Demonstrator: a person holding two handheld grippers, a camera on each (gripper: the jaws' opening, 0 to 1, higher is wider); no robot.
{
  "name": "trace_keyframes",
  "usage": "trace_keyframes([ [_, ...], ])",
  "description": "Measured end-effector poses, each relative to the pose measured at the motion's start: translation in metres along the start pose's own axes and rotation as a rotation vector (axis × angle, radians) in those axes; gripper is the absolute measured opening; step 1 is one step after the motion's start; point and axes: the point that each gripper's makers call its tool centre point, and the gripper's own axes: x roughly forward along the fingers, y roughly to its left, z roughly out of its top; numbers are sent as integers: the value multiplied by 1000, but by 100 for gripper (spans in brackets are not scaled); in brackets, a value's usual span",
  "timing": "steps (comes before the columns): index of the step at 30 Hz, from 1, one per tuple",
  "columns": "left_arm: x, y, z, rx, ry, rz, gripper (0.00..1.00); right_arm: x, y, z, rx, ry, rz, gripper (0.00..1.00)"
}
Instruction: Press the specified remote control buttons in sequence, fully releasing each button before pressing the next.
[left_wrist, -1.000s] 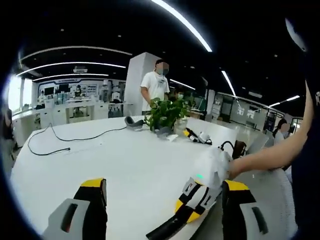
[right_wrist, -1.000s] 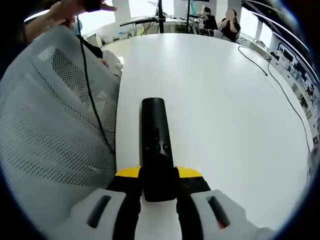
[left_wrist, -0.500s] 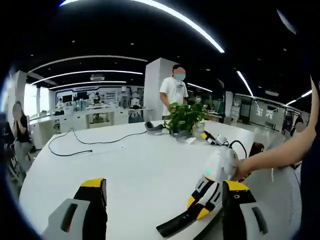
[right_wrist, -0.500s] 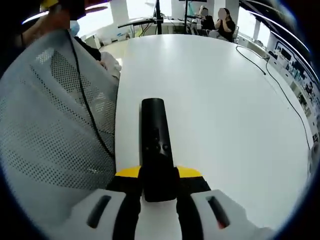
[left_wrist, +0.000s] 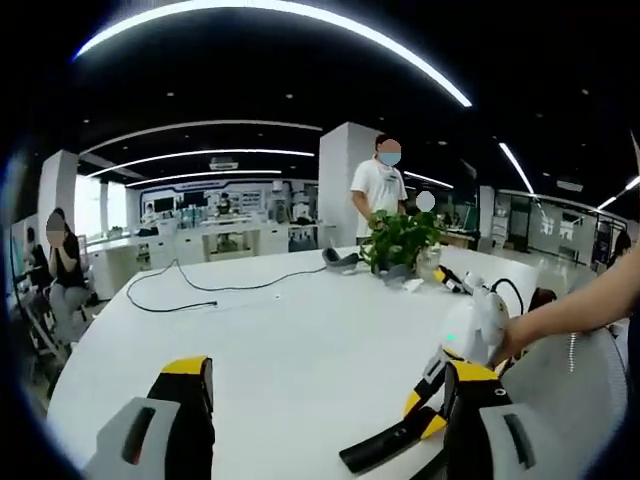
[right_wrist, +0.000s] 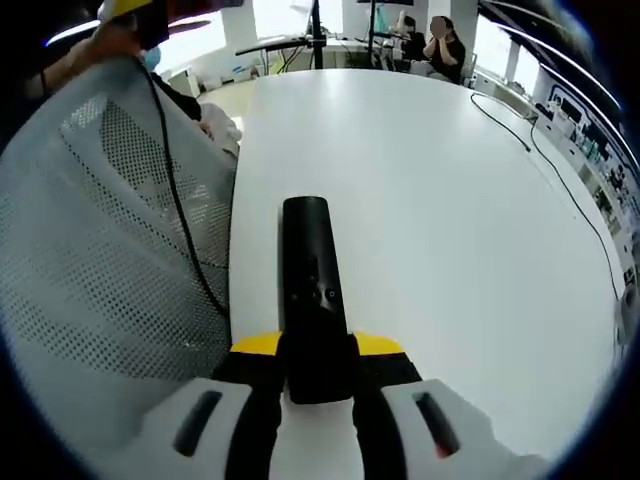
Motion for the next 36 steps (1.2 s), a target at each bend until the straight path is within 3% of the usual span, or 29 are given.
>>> trace_keyframes([
  [12,-4,10,5,-33,-33,28,99,1,-2,2,-32,23,-17,25],
  [17,-5,12,3,-40,-28,35,99,2,-11,4,-17,7,-27,25],
  [22,-3,5,-1,-51,-7,-3,99,1,-19,4,18,-21,-19,24],
  [36,-2,6,-2,-58,-6,-8,97,0,-48,6,6,-7,-28,24],
])
